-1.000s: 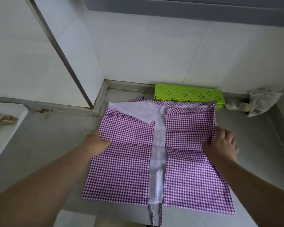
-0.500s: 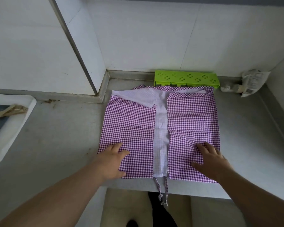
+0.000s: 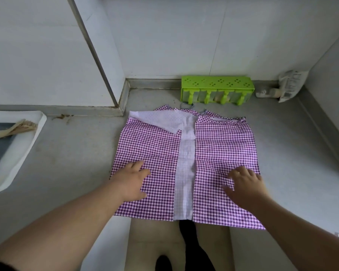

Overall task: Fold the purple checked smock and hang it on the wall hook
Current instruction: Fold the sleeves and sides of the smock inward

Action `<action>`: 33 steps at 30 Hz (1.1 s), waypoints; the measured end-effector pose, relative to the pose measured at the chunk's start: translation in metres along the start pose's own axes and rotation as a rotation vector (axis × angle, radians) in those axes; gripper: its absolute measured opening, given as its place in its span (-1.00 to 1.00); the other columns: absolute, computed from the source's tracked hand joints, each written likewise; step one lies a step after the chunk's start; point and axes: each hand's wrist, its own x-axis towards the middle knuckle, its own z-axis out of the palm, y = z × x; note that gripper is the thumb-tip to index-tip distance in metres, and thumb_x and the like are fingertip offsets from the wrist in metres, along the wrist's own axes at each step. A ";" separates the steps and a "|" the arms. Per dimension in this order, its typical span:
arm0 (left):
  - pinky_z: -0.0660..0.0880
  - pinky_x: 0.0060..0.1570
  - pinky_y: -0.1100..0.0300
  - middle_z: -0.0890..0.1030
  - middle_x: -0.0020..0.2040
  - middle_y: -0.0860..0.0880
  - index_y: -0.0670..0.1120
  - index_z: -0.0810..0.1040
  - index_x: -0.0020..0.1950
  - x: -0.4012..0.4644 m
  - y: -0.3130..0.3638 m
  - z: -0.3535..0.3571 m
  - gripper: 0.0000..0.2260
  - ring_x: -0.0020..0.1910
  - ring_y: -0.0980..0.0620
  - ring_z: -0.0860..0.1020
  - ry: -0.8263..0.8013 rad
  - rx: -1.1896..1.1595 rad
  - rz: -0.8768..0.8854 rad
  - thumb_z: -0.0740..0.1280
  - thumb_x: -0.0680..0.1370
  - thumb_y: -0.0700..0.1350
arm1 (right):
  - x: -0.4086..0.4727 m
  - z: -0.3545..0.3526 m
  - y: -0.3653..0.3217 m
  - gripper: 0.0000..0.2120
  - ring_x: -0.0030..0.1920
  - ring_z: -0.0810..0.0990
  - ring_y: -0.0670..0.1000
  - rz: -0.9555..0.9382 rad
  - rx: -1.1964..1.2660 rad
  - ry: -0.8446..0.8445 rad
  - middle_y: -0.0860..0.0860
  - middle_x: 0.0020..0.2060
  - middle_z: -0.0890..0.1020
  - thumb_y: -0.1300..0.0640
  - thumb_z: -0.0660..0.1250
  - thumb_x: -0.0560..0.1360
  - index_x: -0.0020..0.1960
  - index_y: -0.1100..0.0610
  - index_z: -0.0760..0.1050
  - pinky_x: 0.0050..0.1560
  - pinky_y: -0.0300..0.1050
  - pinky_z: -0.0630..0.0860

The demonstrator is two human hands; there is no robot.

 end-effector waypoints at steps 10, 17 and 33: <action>-0.06 0.66 -0.21 -0.41 0.66 -0.21 0.03 -0.43 0.66 0.080 0.022 -0.019 0.22 0.67 -0.25 -0.32 -0.008 0.004 -0.039 0.32 0.41 0.55 | 0.048 -0.013 -0.075 -0.47 0.56 0.28 0.00 -0.494 0.125 0.036 -0.12 0.58 0.29 -0.03 0.16 0.61 0.57 -0.10 0.22 0.55 0.08 0.26; -0.34 0.54 -0.41 -0.59 0.58 -0.14 0.06 -0.53 0.60 0.112 0.021 0.008 0.34 0.60 -0.20 -0.50 0.009 -0.105 -0.059 0.17 0.20 0.73 | 0.134 -0.011 -0.144 -0.37 0.64 0.09 -0.02 -0.808 0.087 -0.035 -0.03 0.65 0.16 -0.06 0.17 0.65 0.67 0.00 0.09 0.63 -0.06 -0.05; -0.44 0.49 -0.39 -0.61 0.57 -0.10 0.17 -0.61 0.53 0.114 0.011 0.010 0.32 0.56 -0.19 -0.56 0.013 -0.141 -0.017 0.23 0.21 0.71 | 0.250 -0.058 -0.144 -0.30 0.66 -0.12 0.18 -0.453 -0.144 0.124 0.11 0.68 -0.06 -0.01 0.12 0.63 0.69 0.04 -0.09 0.60 0.18 -0.21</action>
